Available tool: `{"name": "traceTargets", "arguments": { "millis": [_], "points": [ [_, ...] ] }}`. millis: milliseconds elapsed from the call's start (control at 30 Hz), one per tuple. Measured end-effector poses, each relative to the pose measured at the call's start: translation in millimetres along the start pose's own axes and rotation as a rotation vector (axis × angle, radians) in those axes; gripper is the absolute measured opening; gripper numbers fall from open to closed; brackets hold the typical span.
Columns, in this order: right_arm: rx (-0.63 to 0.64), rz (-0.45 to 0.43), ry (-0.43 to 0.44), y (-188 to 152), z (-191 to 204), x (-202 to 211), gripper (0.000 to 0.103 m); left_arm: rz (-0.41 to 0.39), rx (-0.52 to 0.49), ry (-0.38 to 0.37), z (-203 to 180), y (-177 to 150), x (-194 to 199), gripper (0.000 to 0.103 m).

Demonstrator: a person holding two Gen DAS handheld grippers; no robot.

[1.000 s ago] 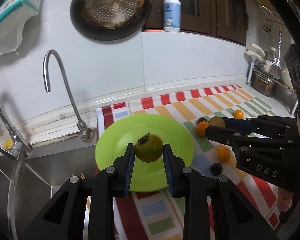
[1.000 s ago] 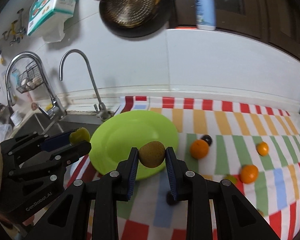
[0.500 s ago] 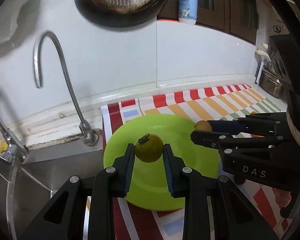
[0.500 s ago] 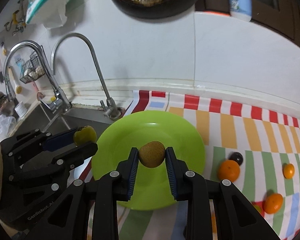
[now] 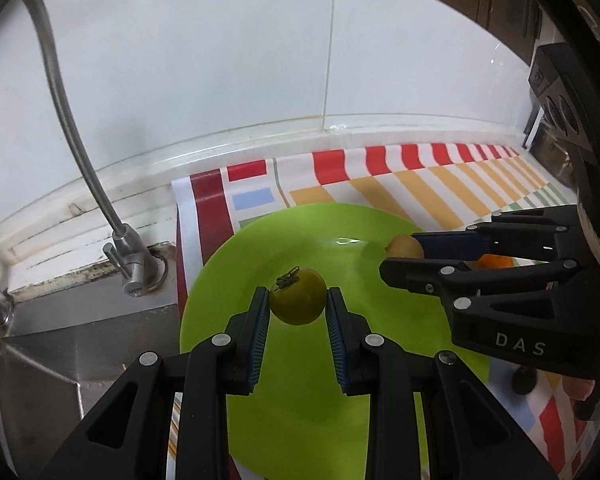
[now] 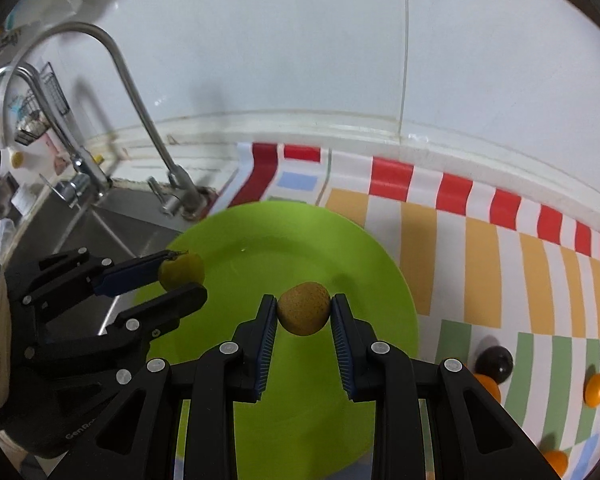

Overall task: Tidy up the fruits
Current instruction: 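Carry both fruits over the green plate and open both tools to release them, then lift both tools away from the plate toward the remaining fruits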

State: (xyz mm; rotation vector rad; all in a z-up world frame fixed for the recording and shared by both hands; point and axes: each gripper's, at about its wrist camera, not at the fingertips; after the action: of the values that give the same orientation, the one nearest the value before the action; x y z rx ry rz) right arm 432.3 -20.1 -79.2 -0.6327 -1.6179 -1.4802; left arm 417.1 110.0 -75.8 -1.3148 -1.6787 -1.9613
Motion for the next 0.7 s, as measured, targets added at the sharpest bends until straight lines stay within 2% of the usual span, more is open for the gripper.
{"name": "traceTargets", "arguments": {
  "millis": [67,133,200,367,533,633,700],
  "points": [
    [0.002,0.012,-0.003,1,-2,-5,0.029,0.006,0.005,-0.004,1,2,-3,0.029],
    [0.005,0.007,-0.016,1,-3,-7,0.029,0.007,0.007,-0.003,2,2,-3,0.033],
    [0.002,0.004,-0.023,1,-2,-8,0.029,-0.002,0.001,0.020,2,2,0,0.037],
    [-0.011,-0.011,-0.028,-1,-6,0,0.031,0.000,-0.019,0.076,-5,-1,17,0.038],
    [-0.014,-0.069,-0.056,-16,-8,34,0.031,-0.054,-0.017,0.098,-22,-5,51,0.055],
    [-0.002,-0.114,-0.080,-27,-10,59,0.039,-0.100,-0.014,0.110,-38,-6,71,0.068],
    [0.009,-0.153,-0.089,-35,-13,77,0.039,-0.129,0.005,0.124,-46,-7,83,0.071]
  ]
}}
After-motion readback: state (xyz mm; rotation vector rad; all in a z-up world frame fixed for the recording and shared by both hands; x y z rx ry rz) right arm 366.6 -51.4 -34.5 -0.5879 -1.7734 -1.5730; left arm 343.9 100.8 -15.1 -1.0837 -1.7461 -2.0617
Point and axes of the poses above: each gripper's, at about its wrist camera, not at the fingertips, and x roughly against the way its jaws point, z to its left, y to its top, and after that the axes turned 3 degrees about -y, right-handed
